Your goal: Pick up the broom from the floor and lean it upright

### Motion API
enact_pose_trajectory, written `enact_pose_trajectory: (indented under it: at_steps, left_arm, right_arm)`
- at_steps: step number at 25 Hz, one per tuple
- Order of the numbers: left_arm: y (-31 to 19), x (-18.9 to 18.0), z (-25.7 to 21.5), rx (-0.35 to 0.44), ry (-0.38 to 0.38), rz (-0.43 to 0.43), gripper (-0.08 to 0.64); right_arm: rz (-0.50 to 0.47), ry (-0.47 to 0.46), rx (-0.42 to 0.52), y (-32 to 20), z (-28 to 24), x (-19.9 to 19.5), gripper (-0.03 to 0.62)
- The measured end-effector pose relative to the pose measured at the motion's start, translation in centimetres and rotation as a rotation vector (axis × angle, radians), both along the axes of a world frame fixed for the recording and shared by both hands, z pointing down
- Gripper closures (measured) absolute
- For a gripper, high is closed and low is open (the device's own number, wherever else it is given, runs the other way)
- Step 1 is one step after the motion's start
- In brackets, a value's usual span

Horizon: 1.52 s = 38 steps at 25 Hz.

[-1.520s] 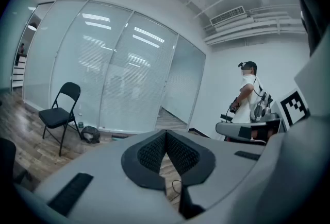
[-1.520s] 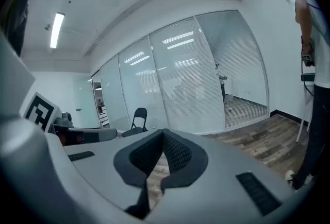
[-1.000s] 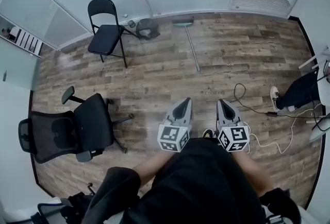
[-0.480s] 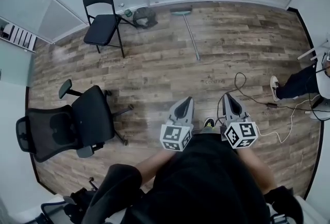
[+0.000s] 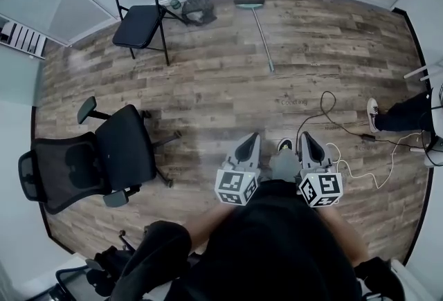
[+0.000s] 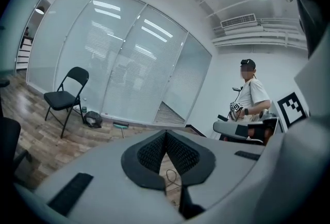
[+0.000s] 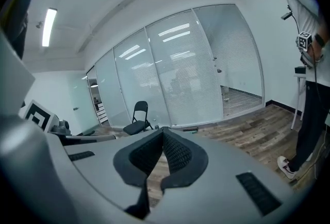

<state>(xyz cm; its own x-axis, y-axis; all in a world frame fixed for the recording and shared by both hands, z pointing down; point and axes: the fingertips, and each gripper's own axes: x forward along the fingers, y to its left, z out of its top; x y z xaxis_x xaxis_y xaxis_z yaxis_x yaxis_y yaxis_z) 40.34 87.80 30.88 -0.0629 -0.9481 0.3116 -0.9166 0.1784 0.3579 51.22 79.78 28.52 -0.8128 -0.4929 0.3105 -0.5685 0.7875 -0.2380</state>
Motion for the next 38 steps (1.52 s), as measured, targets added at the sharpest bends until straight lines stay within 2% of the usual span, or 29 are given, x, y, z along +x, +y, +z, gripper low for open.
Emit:
enact_pose_trajectory:
  at_steps: [6,10,16,23,27,32,38]
  left_arm:
    - [-2.0,-2.4,0.2,-0.005,-0.009,-0.021,0.545]
    - [-5.7,-4.3,0.2,-0.003,-0.036,-0.021,0.545]
    - [-14.8,-7.9,-0.7,-0.005,-0.068,-0.032,0.545]
    - [-25.7,-9.7,-2.0,0.001,-0.086,-0.024,0.545]
    - [-30.4,-10.6,-1.1,-0.030,-0.076,-0.036,0.545]
    - [-35.1,-11.7,-1.2,-0.042,-0.091,-0.079,0.545]
    - [-38.6,-13.8,-1.8,-0.027,-0.106,-0.152,0.545]
  right_arm:
    - [0.020,-0.007,-0.021,-2.6,1.1,-1.4,0.578]
    - [0.030,-0.029,-0.012,-6.8,1.4,-2.9,0.578]
    - [0.060,-0.072,-0.021,-16.7,1.0,-5.4,0.578]
    - [0.051,-0.086,-0.019,-26.5,0.4,-7.5,0.578]
    - [0.055,-0.077,-0.038,-31.5,1.1,-7.9,0.578]
    - [-0.002,-0.070,-0.044,-36.0,1.6,-8.8,0.578]
    - [-0.055,-0.068,-0.067,-39.1,3.2,-10.2,0.578]
